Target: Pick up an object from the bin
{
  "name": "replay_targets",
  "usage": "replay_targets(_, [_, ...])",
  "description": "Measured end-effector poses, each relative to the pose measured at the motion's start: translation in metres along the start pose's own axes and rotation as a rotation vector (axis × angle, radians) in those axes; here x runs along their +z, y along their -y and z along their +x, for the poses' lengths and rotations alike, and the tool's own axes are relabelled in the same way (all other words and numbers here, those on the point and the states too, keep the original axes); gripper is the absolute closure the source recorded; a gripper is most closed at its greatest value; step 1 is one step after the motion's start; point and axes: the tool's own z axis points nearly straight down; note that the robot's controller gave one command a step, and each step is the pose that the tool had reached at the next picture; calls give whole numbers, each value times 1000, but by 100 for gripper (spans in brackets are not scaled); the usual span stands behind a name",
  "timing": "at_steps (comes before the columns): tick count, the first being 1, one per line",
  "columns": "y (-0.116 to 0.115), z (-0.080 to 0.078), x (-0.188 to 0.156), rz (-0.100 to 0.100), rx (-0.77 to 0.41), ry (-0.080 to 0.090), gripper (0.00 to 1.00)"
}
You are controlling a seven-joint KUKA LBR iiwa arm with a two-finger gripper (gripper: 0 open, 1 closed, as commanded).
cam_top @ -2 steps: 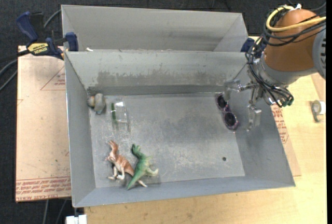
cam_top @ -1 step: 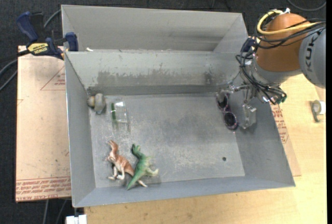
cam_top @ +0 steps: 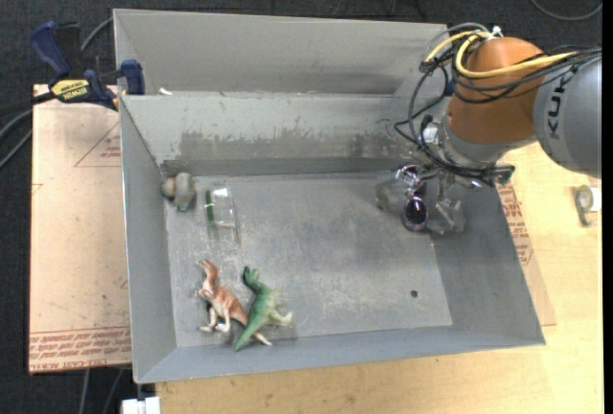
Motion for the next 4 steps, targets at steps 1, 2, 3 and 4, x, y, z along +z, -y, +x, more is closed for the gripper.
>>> replay_targets(1, [20, 8, 1, 5, 70, -4, 100])
replay_targets(2, [20, 8, 1, 5, 70, -4, 100])
replay_targets(3, [20, 8, 1, 5, 70, -3, 100])
replay_targets(4, [19, 8, -3, 3, 69, -4, 100])
